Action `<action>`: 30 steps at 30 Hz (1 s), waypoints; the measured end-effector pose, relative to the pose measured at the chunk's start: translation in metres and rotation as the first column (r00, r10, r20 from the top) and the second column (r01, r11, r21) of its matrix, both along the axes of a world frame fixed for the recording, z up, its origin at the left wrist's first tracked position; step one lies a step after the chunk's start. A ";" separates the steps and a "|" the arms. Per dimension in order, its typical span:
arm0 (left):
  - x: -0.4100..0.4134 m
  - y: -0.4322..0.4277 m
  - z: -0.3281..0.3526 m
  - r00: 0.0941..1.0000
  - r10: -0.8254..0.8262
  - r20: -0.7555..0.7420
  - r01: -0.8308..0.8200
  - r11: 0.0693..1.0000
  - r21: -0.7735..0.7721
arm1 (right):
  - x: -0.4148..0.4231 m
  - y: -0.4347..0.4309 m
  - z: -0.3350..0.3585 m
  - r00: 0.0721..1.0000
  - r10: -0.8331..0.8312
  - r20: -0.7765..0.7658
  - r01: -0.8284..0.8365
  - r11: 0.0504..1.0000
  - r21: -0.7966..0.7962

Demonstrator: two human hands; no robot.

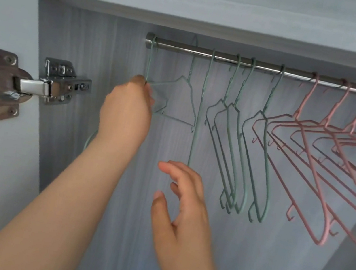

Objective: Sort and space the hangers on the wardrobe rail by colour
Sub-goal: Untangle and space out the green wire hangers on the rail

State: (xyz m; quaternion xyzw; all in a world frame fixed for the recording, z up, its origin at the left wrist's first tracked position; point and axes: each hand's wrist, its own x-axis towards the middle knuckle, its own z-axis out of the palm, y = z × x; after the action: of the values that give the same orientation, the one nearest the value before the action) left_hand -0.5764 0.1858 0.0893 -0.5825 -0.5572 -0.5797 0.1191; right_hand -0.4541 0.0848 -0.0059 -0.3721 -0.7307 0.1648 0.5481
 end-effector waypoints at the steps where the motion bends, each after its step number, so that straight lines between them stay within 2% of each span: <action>1: 0.000 0.003 0.002 1.000 -0.003 -0.009 0.003 1.000 -0.030 | 0.002 -0.002 -0.001 1.000 0.014 0.017 -0.013 1.000 -0.006; 5: -0.002 0.005 -0.024 0.997 -0.010 -0.076 -0.002 0.988 -0.154 | 0.008 -0.007 -0.007 0.988 0.079 0.135 -0.075 0.997 -0.036; 8: -0.009 -0.010 -0.072 0.999 -0.038 -0.010 0.034 0.966 -0.255 | 0.015 0.001 -0.025 0.967 0.124 0.223 -0.100 0.988 -0.116; 11: -0.017 -0.035 -0.122 0.997 -0.052 0.061 0.068 0.949 -0.309 | 0.034 0.021 -0.067 0.940 0.184 0.286 -0.097 0.952 -0.291; 14: -0.020 -0.070 -0.166 0.991 -0.059 0.122 0.099 0.929 -0.356 | 0.068 0.038 -0.126 0.933 0.166 0.319 0.016 0.868 -0.497; 17: -0.027 -0.101 -0.205 0.949 -0.118 0.291 0.241 0.868 -0.435 | 0.105 0.045 -0.171 0.941 0.102 0.323 0.146 0.739 -0.658; 20: -0.026 -0.124 -0.228 0.850 -0.110 0.514 0.377 0.809 -0.450 | 0.136 0.051 -0.186 0.922 0.053 0.384 0.259 0.653 -0.712; 22: -0.022 -0.135 -0.241 0.790 -0.092 0.606 0.441 0.773 -0.457 | 0.155 0.058 -0.188 0.847 0.011 0.532 0.408 0.629 -0.662; 24: -0.022 -0.141 -0.255 0.747 -0.093 0.659 0.510 0.715 -0.477 | 0.174 0.067 -0.190 0.660 0.025 0.751 0.566 0.640 -0.519; 25: -0.024 -0.141 -0.262 0.724 -0.090 0.684 0.537 0.695 -0.477 | 0.185 0.070 -0.187 0.582 0.060 0.811 0.596 0.647 -0.476; 26: -0.027 -0.139 -0.269 0.708 -0.070 0.702 0.550 0.679 -0.487 | 0.196 0.073 -0.182 0.561 0.111 0.820 0.595 0.634 -0.493; 28: -0.032 -0.132 -0.283 0.705 -0.004 0.709 0.538 0.655 -0.531 | 0.211 0.076 -0.169 0.658 0.201 0.726 0.528 0.564 -0.635; 29: -0.032 -0.126 -0.290 0.705 0.027 0.708 0.530 0.644 -0.552 | 0.214 0.075 -0.161 0.684 0.228 0.692 0.493 0.555 -0.670; 30: -0.034 -0.120 -0.299 0.748 0.062 0.661 0.489 0.621 -0.612 | 0.215 0.075 -0.153 0.690 0.244 0.682 0.469 0.567 -0.677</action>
State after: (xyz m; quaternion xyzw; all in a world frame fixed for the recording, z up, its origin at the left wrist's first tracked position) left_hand -0.6105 0.0653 -0.2093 -0.4161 -0.6728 -0.4618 -0.4011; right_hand -0.2388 0.1595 -0.1593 -0.6638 -0.6917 0.2844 -0.0063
